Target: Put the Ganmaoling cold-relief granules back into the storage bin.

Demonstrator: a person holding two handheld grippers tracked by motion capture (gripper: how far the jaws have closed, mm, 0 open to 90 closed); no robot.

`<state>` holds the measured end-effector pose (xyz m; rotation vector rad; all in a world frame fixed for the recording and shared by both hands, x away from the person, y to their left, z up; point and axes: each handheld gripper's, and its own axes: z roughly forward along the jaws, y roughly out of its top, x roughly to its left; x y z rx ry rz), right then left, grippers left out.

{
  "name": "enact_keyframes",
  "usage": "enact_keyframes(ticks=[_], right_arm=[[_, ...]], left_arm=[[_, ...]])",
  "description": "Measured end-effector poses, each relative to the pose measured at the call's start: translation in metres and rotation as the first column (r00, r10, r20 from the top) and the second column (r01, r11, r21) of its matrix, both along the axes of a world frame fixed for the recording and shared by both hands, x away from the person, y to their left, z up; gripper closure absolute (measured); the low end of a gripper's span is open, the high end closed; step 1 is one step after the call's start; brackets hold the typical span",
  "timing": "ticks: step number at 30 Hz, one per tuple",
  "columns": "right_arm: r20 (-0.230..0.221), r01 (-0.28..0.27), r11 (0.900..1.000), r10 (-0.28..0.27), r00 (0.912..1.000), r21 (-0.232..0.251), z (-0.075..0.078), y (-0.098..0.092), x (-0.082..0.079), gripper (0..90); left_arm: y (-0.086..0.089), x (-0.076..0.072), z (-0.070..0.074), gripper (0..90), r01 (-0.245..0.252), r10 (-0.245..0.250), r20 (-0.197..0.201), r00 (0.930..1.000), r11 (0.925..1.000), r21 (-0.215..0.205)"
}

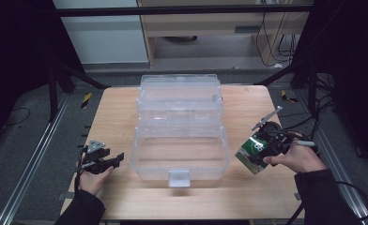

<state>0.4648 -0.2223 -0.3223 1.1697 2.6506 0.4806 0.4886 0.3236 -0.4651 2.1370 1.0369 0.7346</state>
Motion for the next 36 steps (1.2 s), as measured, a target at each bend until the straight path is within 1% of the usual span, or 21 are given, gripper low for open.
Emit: enact_keyframes(ticks=[5, 9, 12, 17, 22, 25, 27, 28, 32, 33, 35, 36], right_arm=[[0.019, -0.058, 0.998, 0.059, 0.9981, -0.003, 0.014, 0.01, 0.005, 17.2], [0.033, -0.1, 0.995, 0.1, 0.9945, -0.011, 0.024, 0.018, 0.01, 17.2], [0.035, -0.129, 0.992, 0.13, 0.9909, -0.014, 0.029, 0.026, 0.014, 17.2], [0.027, -0.187, 0.982, 0.187, 0.9819, -0.01, 0.03, 0.038, 0.022, 17.2], [0.028, -0.245, 0.969, 0.244, 0.9693, 0.015, 0.033, 0.048, 0.028, 17.2], [0.028, -0.29, 0.957, 0.29, 0.9567, 0.025, 0.034, 0.055, 0.031, 17.1], [0.025, -0.317, 0.948, 0.316, 0.9484, 0.025, 0.035, 0.06, 0.032, 17.1], [0.027, -0.338, 0.941, 0.337, 0.9411, 0.024, 0.034, 0.063, 0.033, 17.1], [0.012, -0.384, 0.923, 0.384, 0.9234, 0.031, 0.033, 0.073, 0.036, 17.1], [0.016, -0.401, 0.915, 0.401, 0.9159, 0.032, 0.033, 0.074, 0.037, 17.2], [0.009, -0.425, 0.905, 0.425, 0.9051, 0.032, 0.031, 0.078, 0.038, 17.2], [0.002, -0.446, 0.895, 0.446, 0.895, 0.024, 0.029, 0.082, 0.039, 17.2]], left_arm=[[0.0, 0.0, -0.001, 32.9, -0.005, 0.005, -0.005, 1.0, 1.0, -0.003], [0.0, 0.0, -0.001, 32.9, -0.004, 0.004, -0.005, 1.0, 1.0, -0.003], [0.0, 0.0, -0.001, 32.9, -0.005, 0.005, -0.006, 1.0, 1.0, -0.004], [0.0, 0.001, -0.002, 32.9, -0.004, 0.004, -0.008, 1.0, 1.0, -0.005], [0.0, 0.001, -0.002, 32.9, -0.002, 0.002, -0.009, 1.0, 1.0, -0.005], [0.0, 0.001, -0.002, 32.9, 0.005, -0.005, -0.011, 0.9999, 1.0, 0.004], [-0.001, 0.001, -0.003, 32.9, 0.005, -0.005, -0.01, 0.9999, 1.0, 0.002], [0.0, 0.001, -0.003, 32.9, 0.005, -0.005, -0.011, 0.9999, 1.0, 0.002], [0.0, 0.002, -0.003, 32.9, 0.001, -0.001, -0.013, 0.9999, 1.0, 0.004], [0.0, 0.002, -0.003, 32.9, -0.001, 0.001, -0.015, 0.9999, 1.0, 0.003], [0.0, 0.002, -0.003, 32.9, 0.004, -0.004, -0.016, 0.9999, 1.0, 0.009], [0.0, 0.002, -0.003, 32.9, 0.009, -0.009, -0.015, 0.9998, 0.9998, 0.015]])
